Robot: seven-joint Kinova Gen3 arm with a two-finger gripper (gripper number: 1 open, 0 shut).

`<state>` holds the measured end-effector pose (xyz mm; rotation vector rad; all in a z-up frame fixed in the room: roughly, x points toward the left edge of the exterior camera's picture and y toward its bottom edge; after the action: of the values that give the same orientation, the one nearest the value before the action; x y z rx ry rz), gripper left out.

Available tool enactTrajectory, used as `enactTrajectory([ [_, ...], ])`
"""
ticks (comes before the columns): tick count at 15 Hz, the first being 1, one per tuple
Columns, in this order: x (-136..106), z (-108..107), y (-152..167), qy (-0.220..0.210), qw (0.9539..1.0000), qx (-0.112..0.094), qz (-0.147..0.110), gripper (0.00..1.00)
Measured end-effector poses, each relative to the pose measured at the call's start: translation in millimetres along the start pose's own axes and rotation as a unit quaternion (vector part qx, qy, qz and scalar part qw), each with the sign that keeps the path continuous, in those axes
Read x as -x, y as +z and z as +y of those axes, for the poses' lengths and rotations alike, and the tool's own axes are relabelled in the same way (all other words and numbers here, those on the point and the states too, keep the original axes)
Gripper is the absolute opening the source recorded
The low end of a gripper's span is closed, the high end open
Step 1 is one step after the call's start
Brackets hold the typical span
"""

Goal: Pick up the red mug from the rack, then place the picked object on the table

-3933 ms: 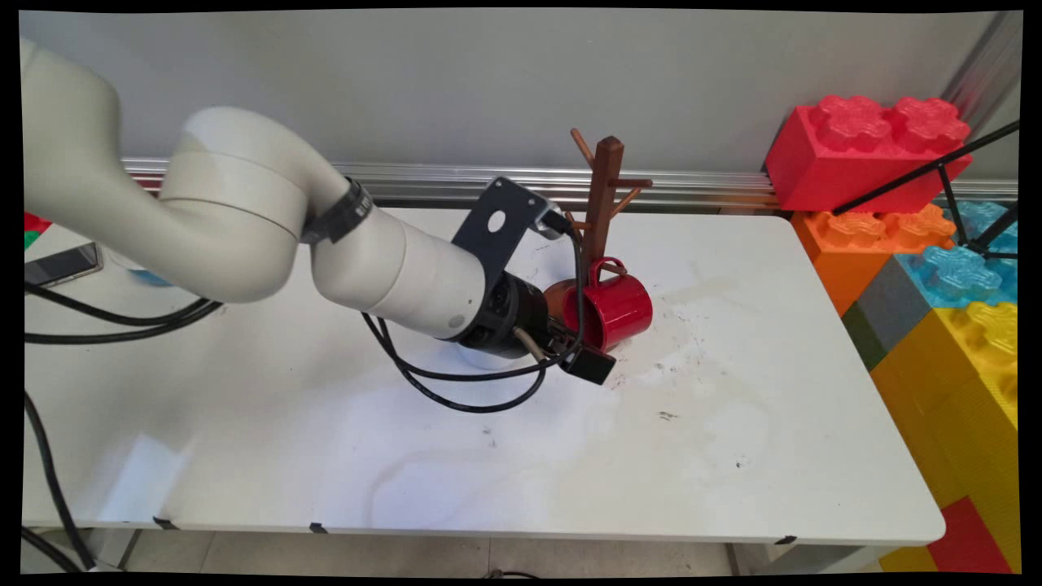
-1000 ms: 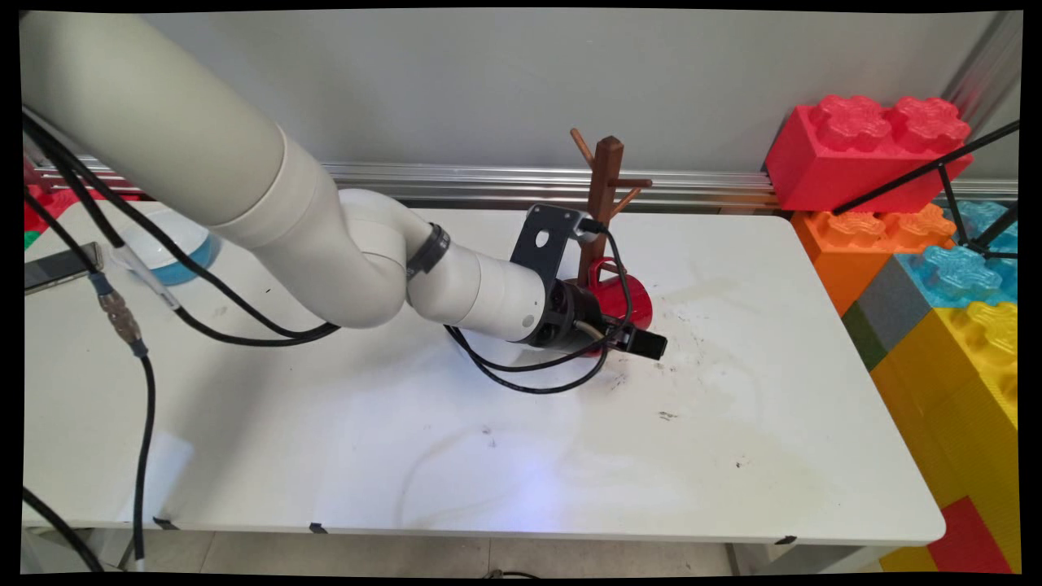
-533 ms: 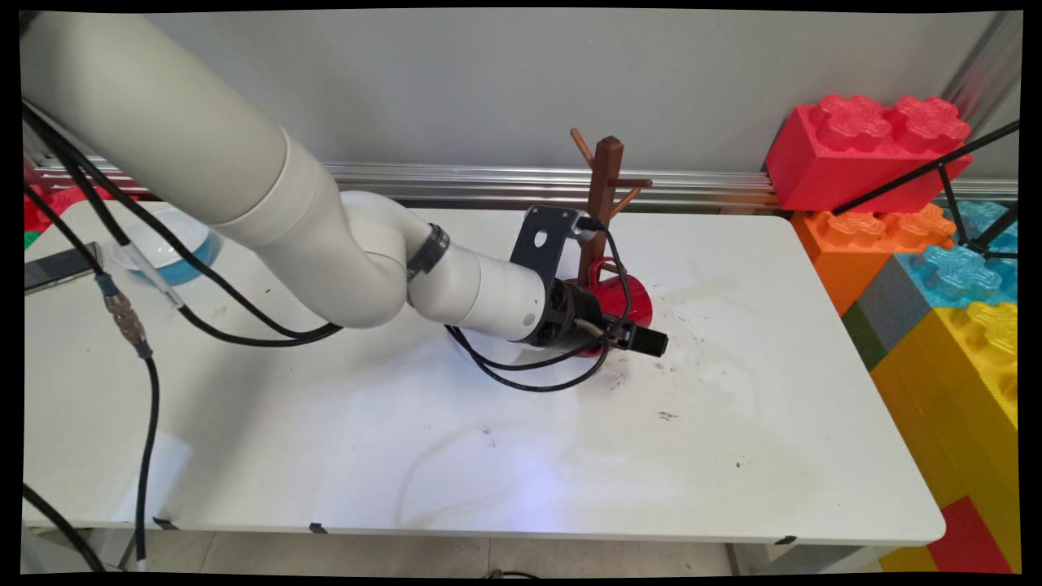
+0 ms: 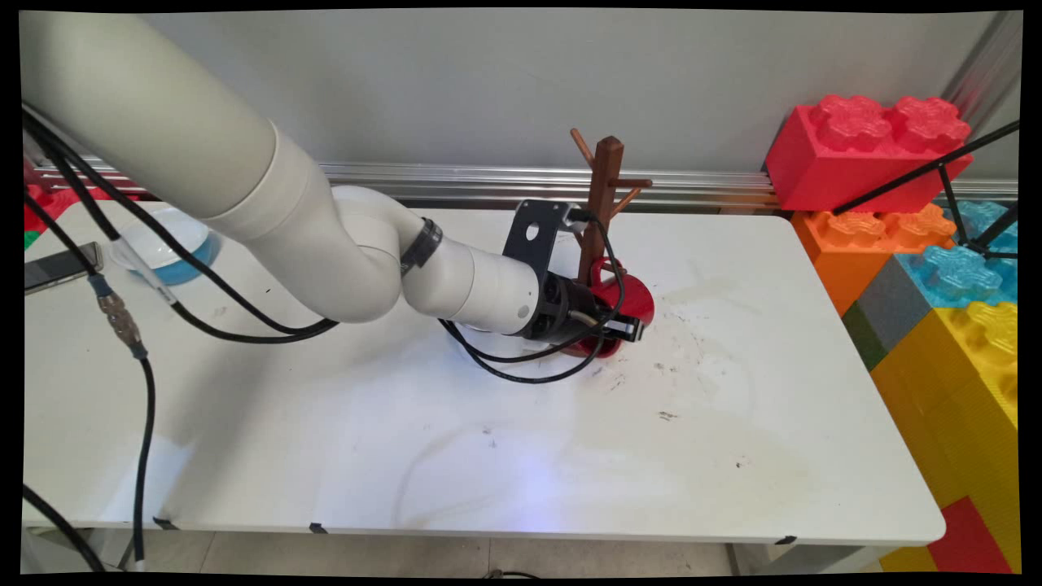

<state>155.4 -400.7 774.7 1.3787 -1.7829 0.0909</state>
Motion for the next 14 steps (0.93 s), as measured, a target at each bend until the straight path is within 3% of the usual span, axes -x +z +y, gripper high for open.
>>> enactTrajectory([
  [7,-1.4,-6.7,-10.9,-0.01,0.9998,-0.014,0.001,0.0],
  [14,-4.3,-1.6,-20.8,-0.011,0.9999,-0.003,0.001,0.0],
])
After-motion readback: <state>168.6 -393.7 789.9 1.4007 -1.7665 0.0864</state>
